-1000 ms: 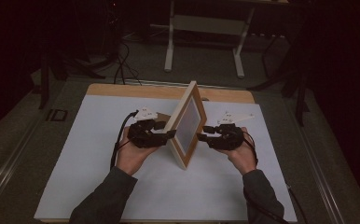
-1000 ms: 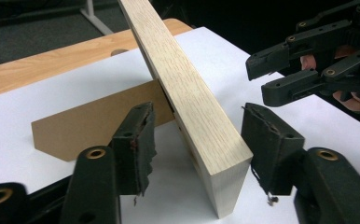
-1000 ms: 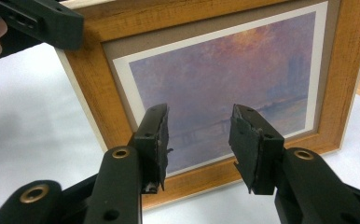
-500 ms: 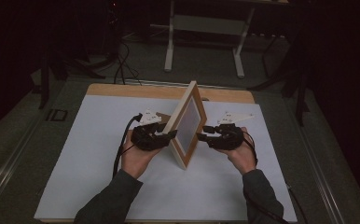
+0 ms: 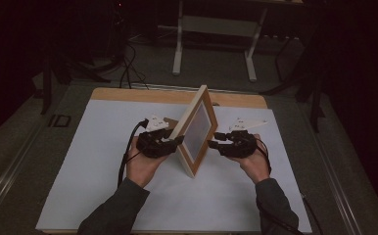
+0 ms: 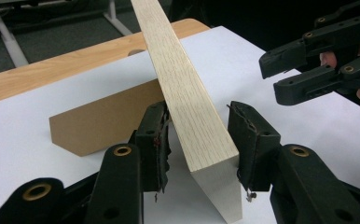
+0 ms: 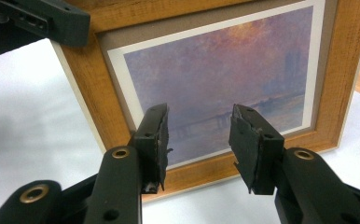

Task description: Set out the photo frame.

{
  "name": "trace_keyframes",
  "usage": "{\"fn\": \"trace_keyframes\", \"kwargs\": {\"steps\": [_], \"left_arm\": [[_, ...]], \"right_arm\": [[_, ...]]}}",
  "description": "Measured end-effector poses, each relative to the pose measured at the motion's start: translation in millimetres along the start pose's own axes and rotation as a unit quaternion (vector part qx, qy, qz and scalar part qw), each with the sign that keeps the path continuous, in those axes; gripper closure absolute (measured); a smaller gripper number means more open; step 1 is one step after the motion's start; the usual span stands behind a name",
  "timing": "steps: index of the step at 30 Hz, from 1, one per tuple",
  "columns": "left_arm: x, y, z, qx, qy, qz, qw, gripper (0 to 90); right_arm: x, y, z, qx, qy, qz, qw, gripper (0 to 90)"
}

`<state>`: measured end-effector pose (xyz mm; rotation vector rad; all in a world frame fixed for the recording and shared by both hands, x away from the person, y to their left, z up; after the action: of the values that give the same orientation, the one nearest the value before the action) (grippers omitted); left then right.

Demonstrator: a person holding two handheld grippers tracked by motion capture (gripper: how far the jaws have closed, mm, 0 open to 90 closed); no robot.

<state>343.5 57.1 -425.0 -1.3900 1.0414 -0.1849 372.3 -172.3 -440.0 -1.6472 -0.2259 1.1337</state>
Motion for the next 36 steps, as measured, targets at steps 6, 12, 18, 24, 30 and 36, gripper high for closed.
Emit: {"fn": "trace_keyframes", "kwargs": {"steps": [6,12,18,24,30,36], "left_arm": [[-1.6,0.0,6.3,-0.010,0.007,-0.002,0.9999,61.7],[-4.1,0.1,17.3,-0.026,0.009,-0.004,0.9996,65.0],[-6.2,-0.8,28.3,-0.037,0.022,-0.005,0.9991,67.3],[-8.8,-1.4,39.5,-0.039,0.041,-0.004,0.9984,69.0],[-12.5,-0.8,48.7,-0.033,0.062,0.000,0.9976,69.2],[-16.3,0.6,59.2,-0.032,0.097,-0.004,0.9947,69.4]], "right_arm": [[0.8,0.3,0.7,-0.001,0.001,0.001,1.0000,56.0],[1.3,-1.2,1.0,-0.005,-0.001,0.001,1.0000,55.9],[1.7,-1.5,1.9,-0.006,0.000,0.003,1.0000,55.8],[2.5,-3.1,3.2,-0.011,-0.001,0.004,0.9999,55.7],[4.2,-3.2,3.2,-0.016,0.002,0.012,0.9998,55.4],[4.1,-4.3,2.2,-0.016,0.003,0.011,0.9998,55.2]]}}
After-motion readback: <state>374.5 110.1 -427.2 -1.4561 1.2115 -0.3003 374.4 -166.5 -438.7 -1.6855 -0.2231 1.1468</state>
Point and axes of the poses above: each handheld gripper's, and its own axes: x roughly forward along the jaws, y roughly out of its underside, z roughly to its left, the point moved 4 cm from there along x, roughly forward along the jaws, and after that the axes turned 5 degrees about y, right-handed, at the moved point
